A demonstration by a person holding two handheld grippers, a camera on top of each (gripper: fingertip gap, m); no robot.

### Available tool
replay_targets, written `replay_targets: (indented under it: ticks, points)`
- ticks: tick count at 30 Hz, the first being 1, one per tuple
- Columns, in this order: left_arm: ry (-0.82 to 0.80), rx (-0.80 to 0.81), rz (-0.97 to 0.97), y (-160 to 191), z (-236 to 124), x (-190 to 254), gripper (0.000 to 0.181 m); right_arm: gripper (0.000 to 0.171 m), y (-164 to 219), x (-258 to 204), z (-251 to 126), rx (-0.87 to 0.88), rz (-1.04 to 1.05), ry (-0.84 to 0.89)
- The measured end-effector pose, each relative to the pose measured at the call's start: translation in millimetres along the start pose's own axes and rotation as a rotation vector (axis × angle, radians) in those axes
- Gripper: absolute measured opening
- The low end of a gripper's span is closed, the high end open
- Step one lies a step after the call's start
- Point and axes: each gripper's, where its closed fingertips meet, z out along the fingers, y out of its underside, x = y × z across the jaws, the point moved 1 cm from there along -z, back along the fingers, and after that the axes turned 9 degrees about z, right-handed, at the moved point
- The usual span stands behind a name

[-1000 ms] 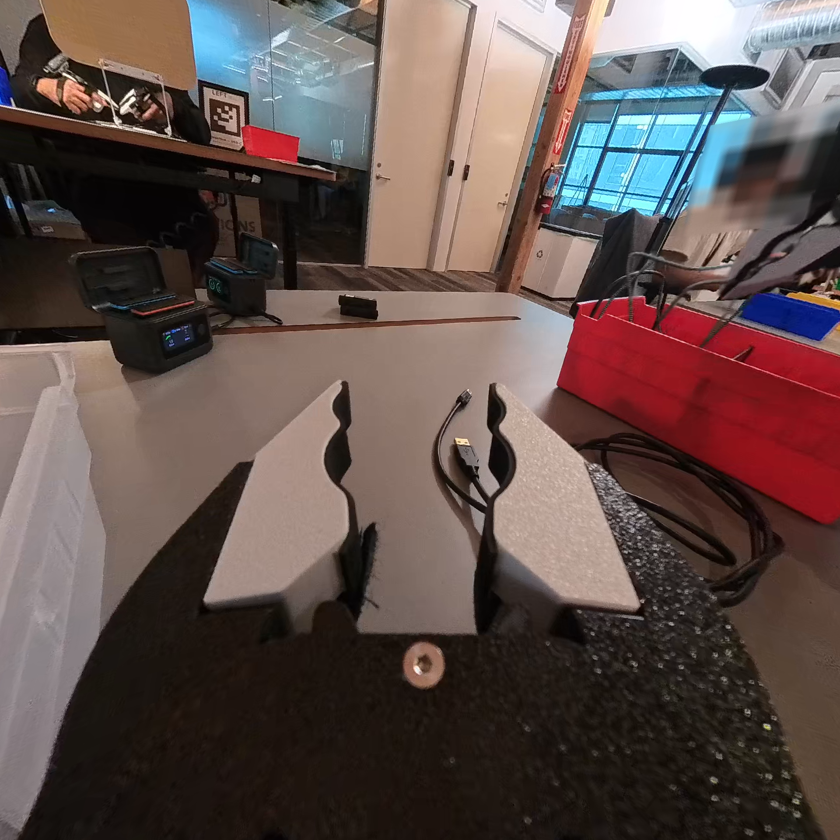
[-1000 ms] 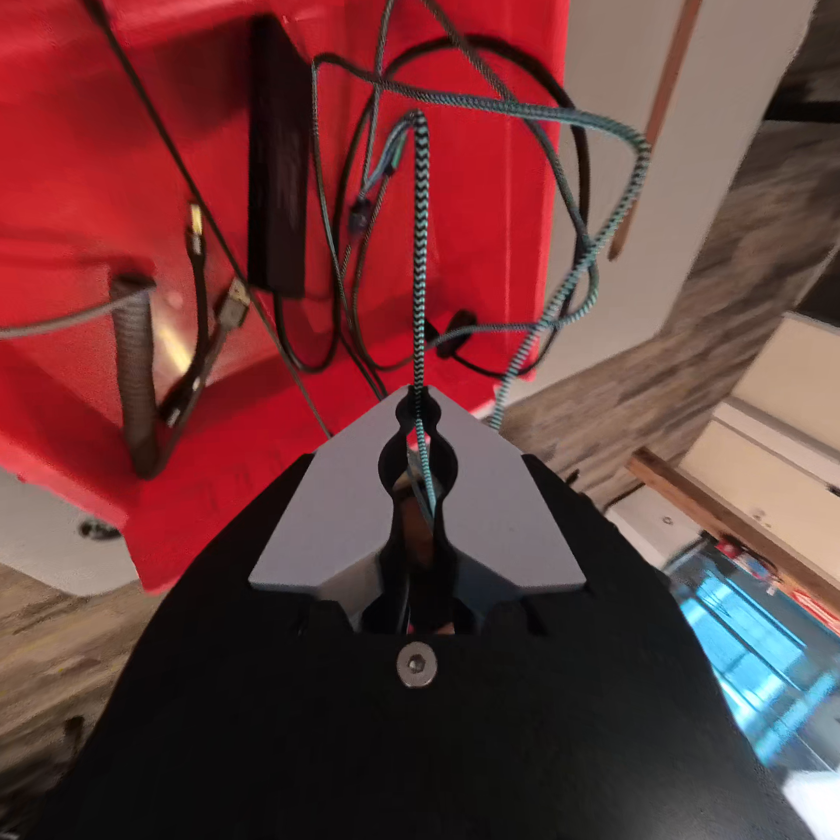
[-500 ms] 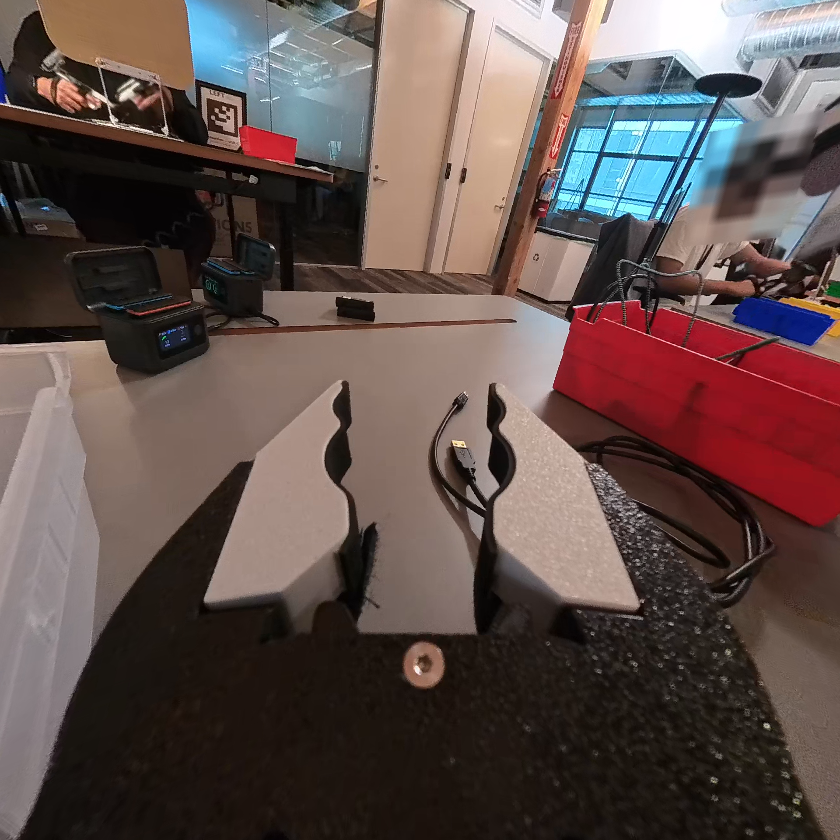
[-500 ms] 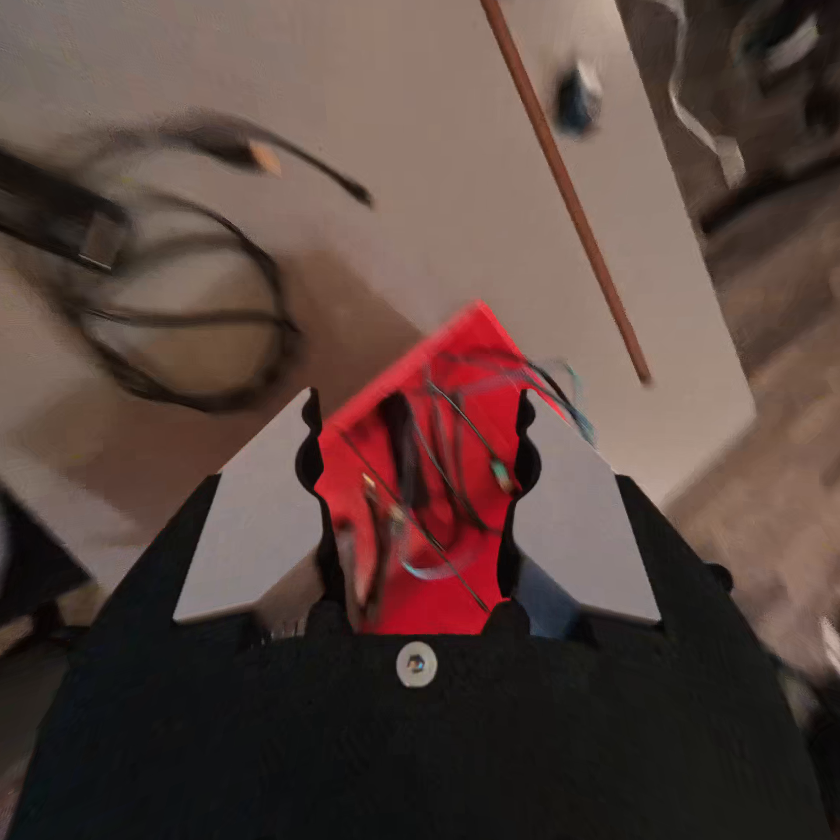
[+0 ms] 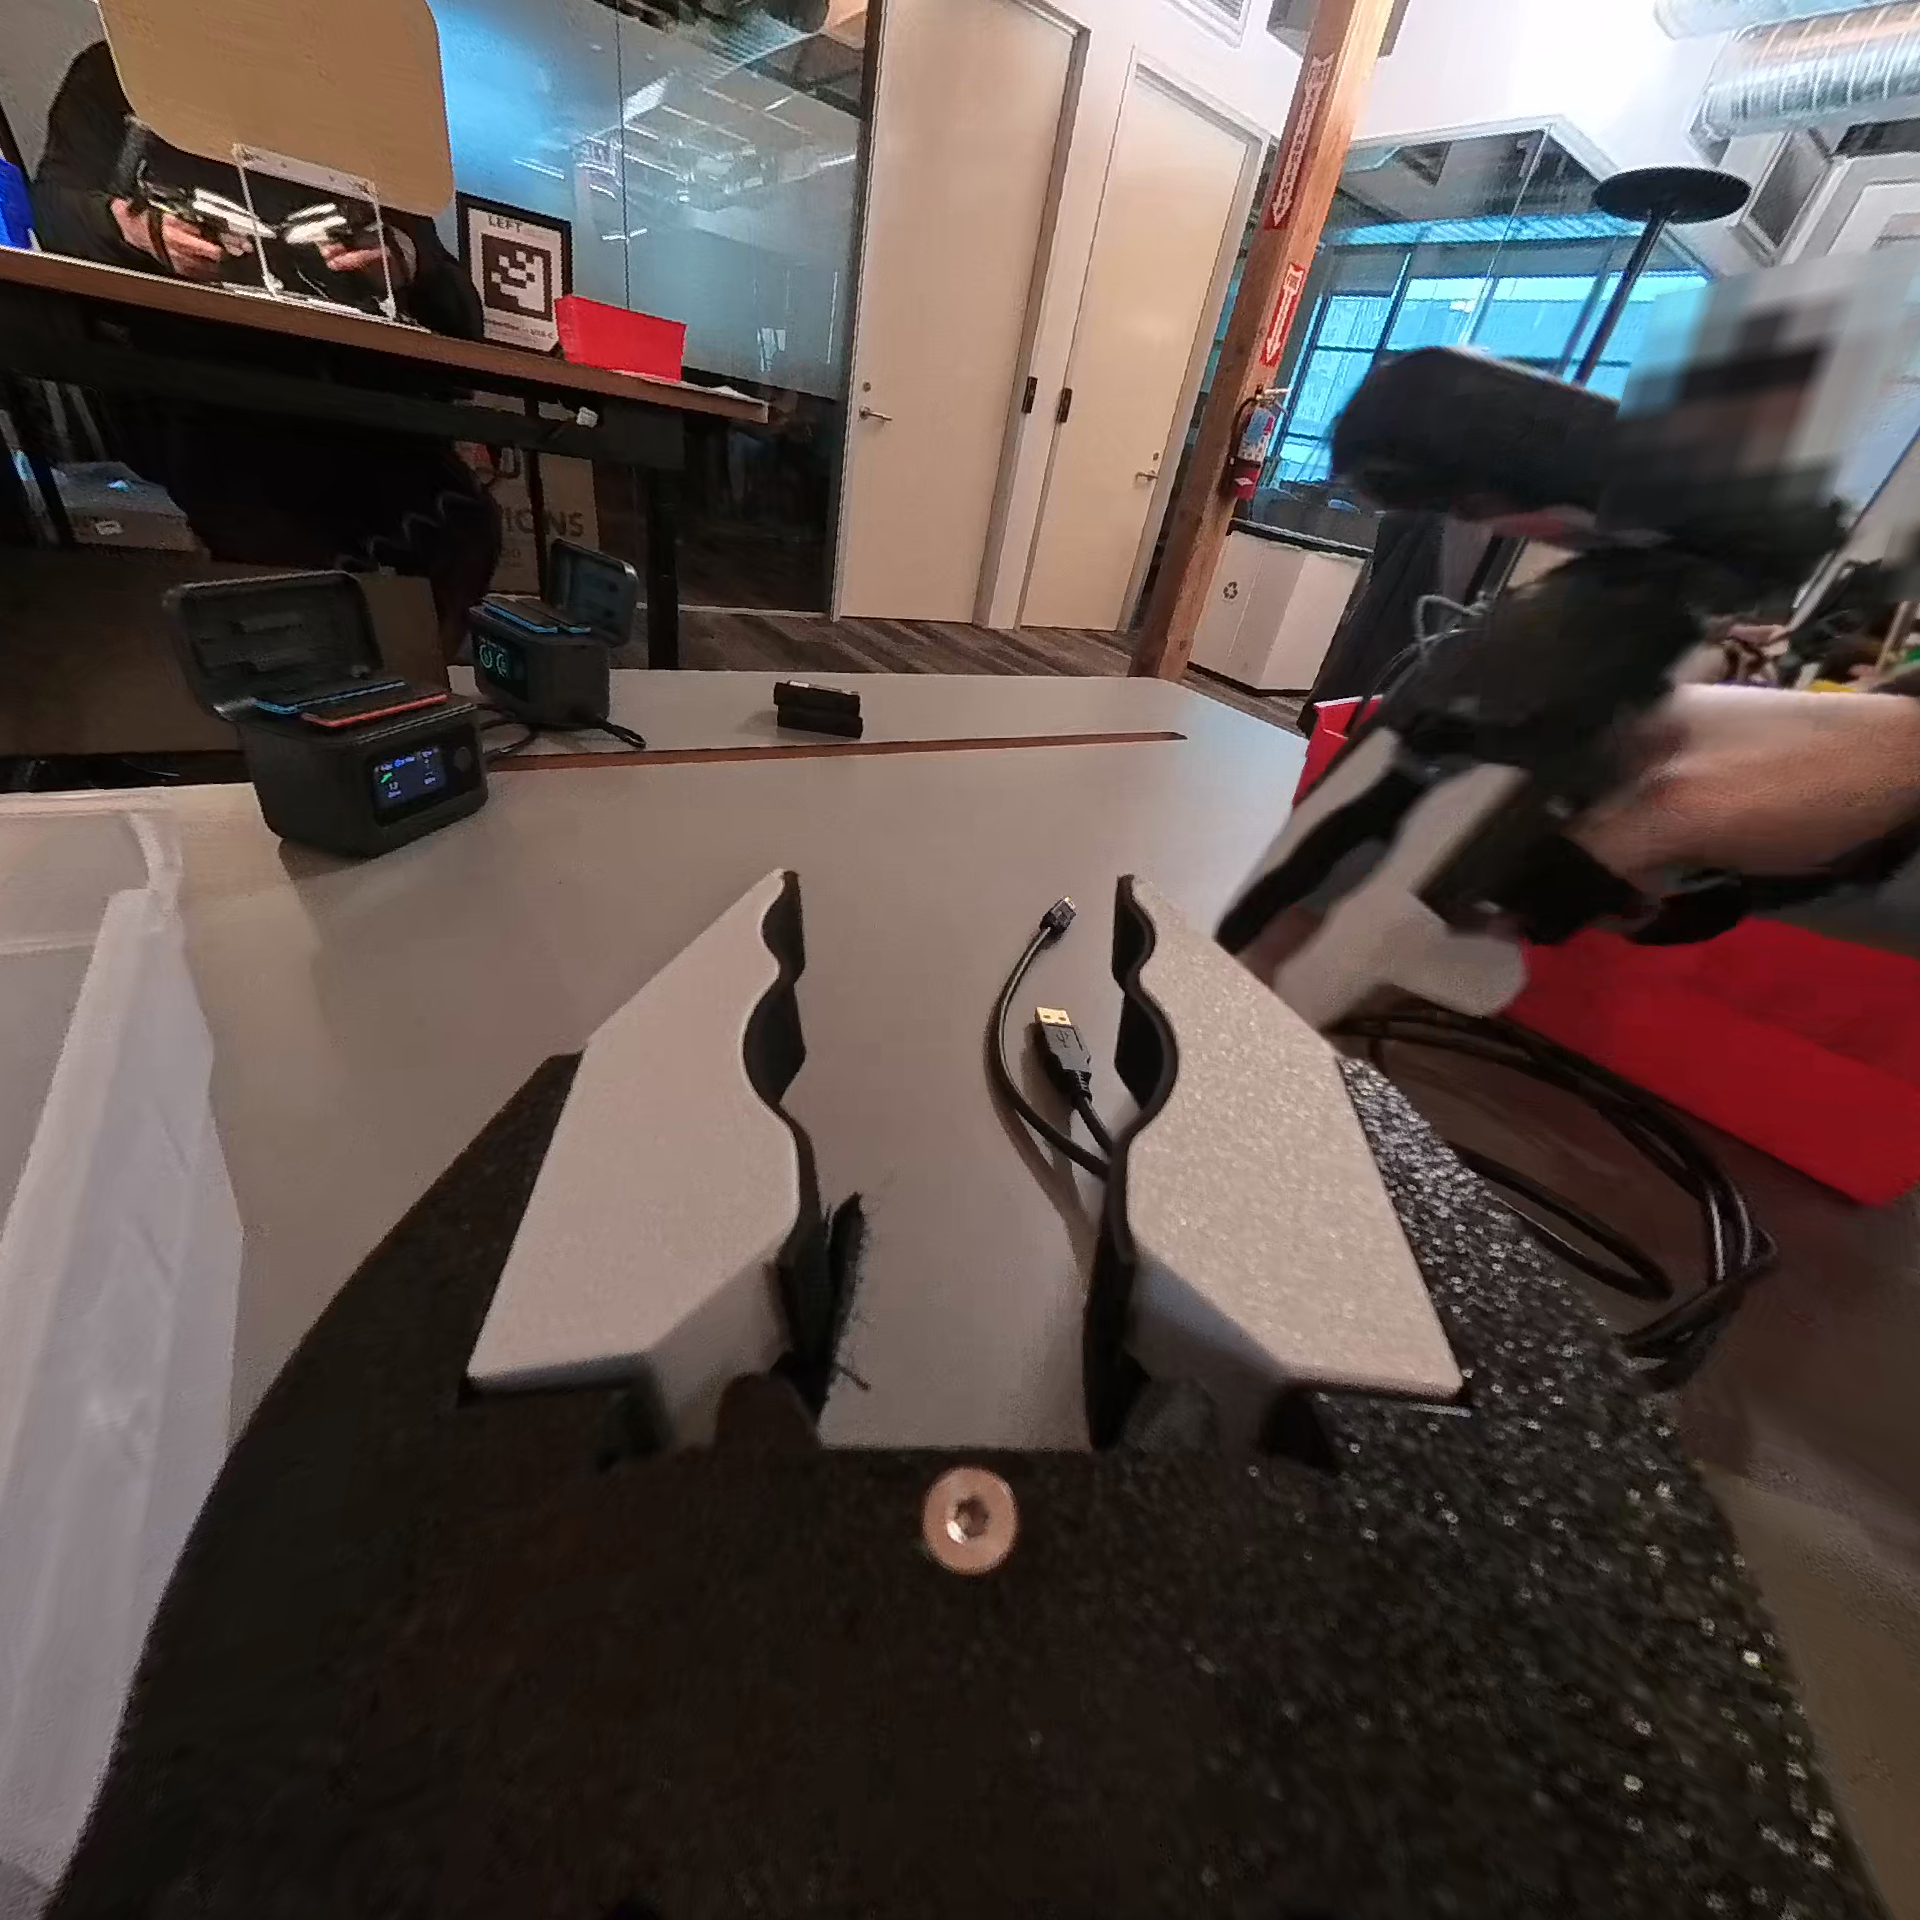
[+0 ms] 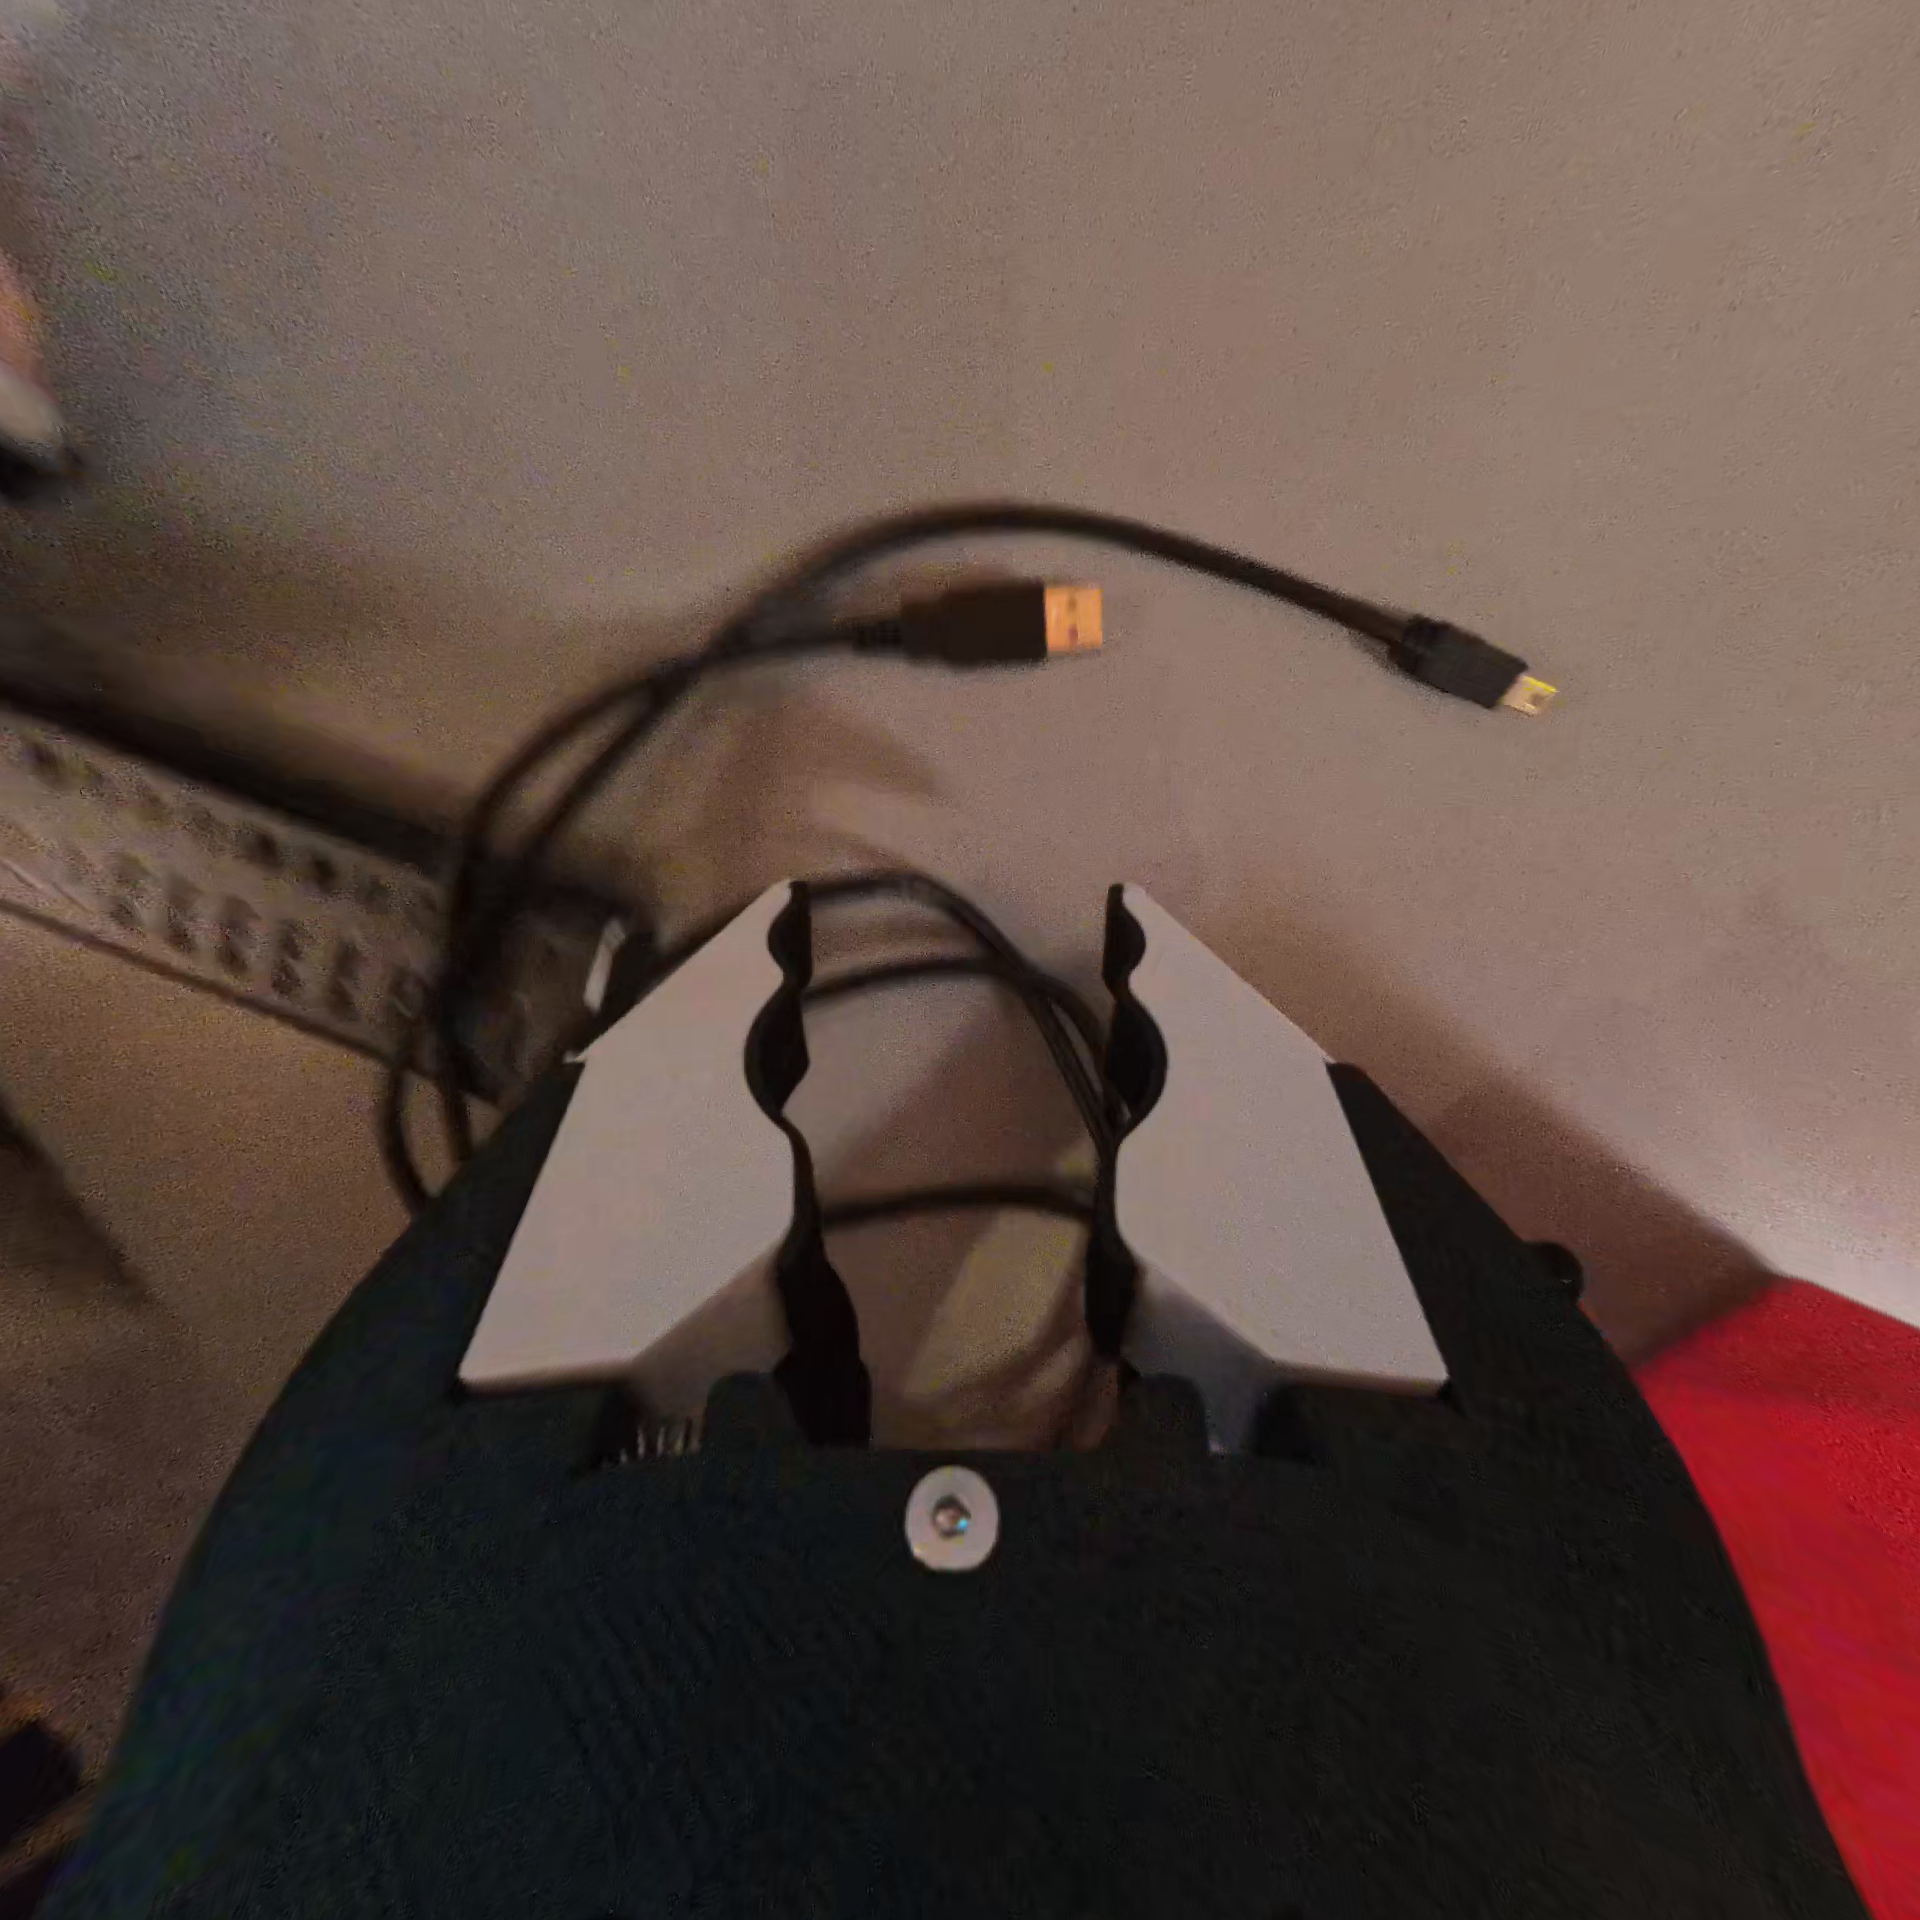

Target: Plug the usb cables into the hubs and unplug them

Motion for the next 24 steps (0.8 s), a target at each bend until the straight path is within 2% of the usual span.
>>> replay_targets:
  ticks: [1,3,6,7,10,12,14,16,18,21,24]
  points:
    - [0.0,0.0,0.001,0.1,0.0,-0.1,0.057,0.054,-12.2,-3.8,5.7,0.009,0.126,-0.079]
    - [-0.003,-0.006,0.003,1.2,0.1,-0.5,0.057,0.05,-29.0,-0.3,17.1,-0.014,0.268,-0.126]
    - [0.004,-0.006,0.001,1.2,0.4,0.5,0.057,0.039,-46.2,38.8,23.7,-0.004,0.249,0.112]
    - [0.005,-0.005,0.0,1.3,0.5,0.9,0.057,0.039,-49.2,46.9,24.4,-0.018,0.263,0.141]
    - [0.007,-0.005,-0.001,1.3,0.5,1.2,0.057,0.047,-55.3,48.7,30.3,-0.059,0.423,0.041]
    - [0.008,-0.007,-0.001,1.7,0.6,1.4,0.057,0.046,-55.9,64.7,28.3,-0.074,0.427,0.106]
    - [0.01,-0.008,-0.003,1.9,0.7,1.6,0.057,0.045,-60.1,70.0,22.3,-0.072,0.328,0.12]
    - [0.015,-0.005,-0.007,1.6,0.7,2.7,0.057,0.041,-61.6,42.1,13.9,-0.092,0.138,-0.07]
    - [0.022,-0.003,-0.012,1.4,1.0,3.8,0.057,0.044,-40.3,14.2,0.7,-0.18,-0.081,-0.223]
    - [0.025,0.002,-0.016,0.4,1.1,4.4,0.056,0.044,0.4,14.1,-7.5,-0.342,-0.296,-0.175]
    - [0.026,0.008,-0.022,-1.1,1.2,4.1,0.056,0.044,31.5,20.6,-4.1,-0.462,-0.385,-0.105]
